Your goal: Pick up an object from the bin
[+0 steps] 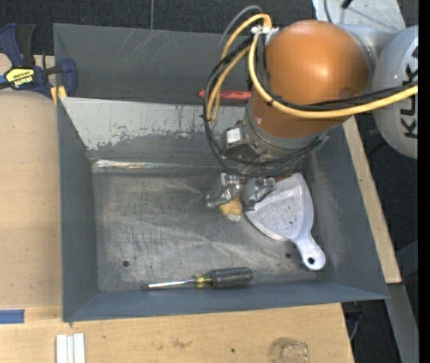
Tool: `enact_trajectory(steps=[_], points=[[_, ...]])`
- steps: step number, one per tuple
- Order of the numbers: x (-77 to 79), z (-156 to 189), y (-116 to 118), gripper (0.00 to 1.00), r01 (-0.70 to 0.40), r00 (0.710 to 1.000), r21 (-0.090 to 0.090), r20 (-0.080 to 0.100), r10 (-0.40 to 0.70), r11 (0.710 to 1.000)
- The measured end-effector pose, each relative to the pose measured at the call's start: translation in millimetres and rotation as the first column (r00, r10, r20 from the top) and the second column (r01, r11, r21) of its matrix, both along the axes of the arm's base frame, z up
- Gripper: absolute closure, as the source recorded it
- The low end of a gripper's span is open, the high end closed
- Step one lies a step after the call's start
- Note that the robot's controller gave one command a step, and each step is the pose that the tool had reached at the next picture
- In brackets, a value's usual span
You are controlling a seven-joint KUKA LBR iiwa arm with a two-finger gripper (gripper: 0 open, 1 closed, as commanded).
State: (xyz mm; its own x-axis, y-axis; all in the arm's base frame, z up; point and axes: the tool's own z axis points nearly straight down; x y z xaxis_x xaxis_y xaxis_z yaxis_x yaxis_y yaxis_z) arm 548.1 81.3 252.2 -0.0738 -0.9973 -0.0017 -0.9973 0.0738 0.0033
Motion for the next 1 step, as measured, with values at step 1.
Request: enact_trajectory(steps=[1], points=[[0.8,-165.4,-6.9,1.0,-0.142,0.99,-0.001,0.009,0.142,0.99]])
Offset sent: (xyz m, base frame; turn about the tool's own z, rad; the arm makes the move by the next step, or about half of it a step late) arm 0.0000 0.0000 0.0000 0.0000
